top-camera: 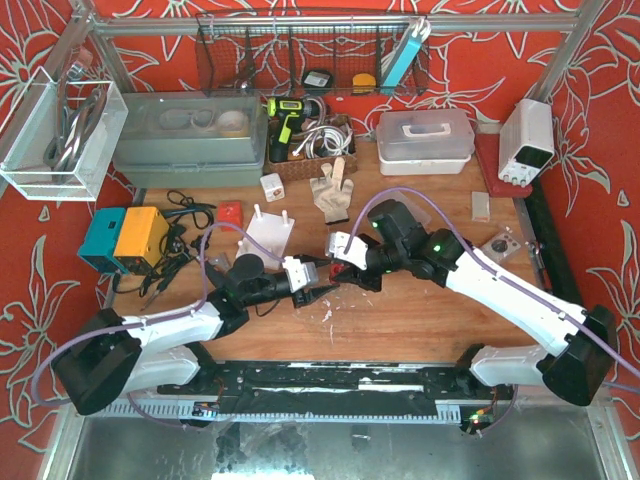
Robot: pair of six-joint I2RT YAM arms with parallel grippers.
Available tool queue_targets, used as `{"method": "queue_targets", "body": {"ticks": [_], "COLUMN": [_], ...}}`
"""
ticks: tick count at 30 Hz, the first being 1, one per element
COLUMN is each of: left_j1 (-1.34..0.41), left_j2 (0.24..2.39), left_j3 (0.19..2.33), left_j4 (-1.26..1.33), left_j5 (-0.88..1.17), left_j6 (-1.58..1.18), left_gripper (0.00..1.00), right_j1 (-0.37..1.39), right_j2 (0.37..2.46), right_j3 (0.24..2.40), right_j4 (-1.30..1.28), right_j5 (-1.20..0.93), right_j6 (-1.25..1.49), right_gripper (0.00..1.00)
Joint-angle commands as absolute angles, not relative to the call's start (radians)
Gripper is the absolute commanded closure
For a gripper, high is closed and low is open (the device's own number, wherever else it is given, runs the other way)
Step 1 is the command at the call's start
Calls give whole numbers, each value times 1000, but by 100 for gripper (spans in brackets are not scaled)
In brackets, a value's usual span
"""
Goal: Install the large spring
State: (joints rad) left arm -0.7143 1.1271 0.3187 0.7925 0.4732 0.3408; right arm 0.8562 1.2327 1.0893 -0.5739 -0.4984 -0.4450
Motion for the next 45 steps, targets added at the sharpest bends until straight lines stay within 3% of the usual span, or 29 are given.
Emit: {"method": "queue_targets", "body": {"ticks": [1, 6, 14, 20, 25, 29, 32, 34, 35, 45], "left_j1": [-723, -728, -730, -730, -730, -730, -729, -728, -726, -680], "left_j2": [1135, 1136, 1103, 1102, 1101, 1104, 1102, 1100, 1100, 1055], "left_j3": [331, 340, 340, 364, 340, 315, 298, 311, 320, 239], "left_j4": [786, 769, 764, 740, 794, 862, 925, 911, 895, 873], "left_j5": [483, 479, 491, 516, 479, 409, 287, 167, 126, -317], "left_j6": [345, 346, 342, 329, 287, 230, 137, 81, 61, -169], "left_gripper": [44, 54, 87, 100, 100, 100, 100, 100, 100, 100], "right_j1": [888, 902, 913, 917, 916, 917, 914, 915, 915, 903], "right_j2": [1254, 1267, 1309, 1357, 1318, 1236, 1154, 1087, 1057, 793], "right_j3": [1139, 1160, 1187, 1217, 1200, 1151, 1094, 1040, 1014, 711], "right_j4": [-600, -597, -633, -661, -604, -447, -320, -245, -225, -6], "right_j5": [-480, -464, -458, -456, -404, -280, -68, 52, 108, 518], "right_j6": [-465, -454, -458, -456, -403, -285, -141, -64, -29, 39], "right_gripper": [100, 100, 100, 99, 63, 44, 33, 7, 2, 1]}}
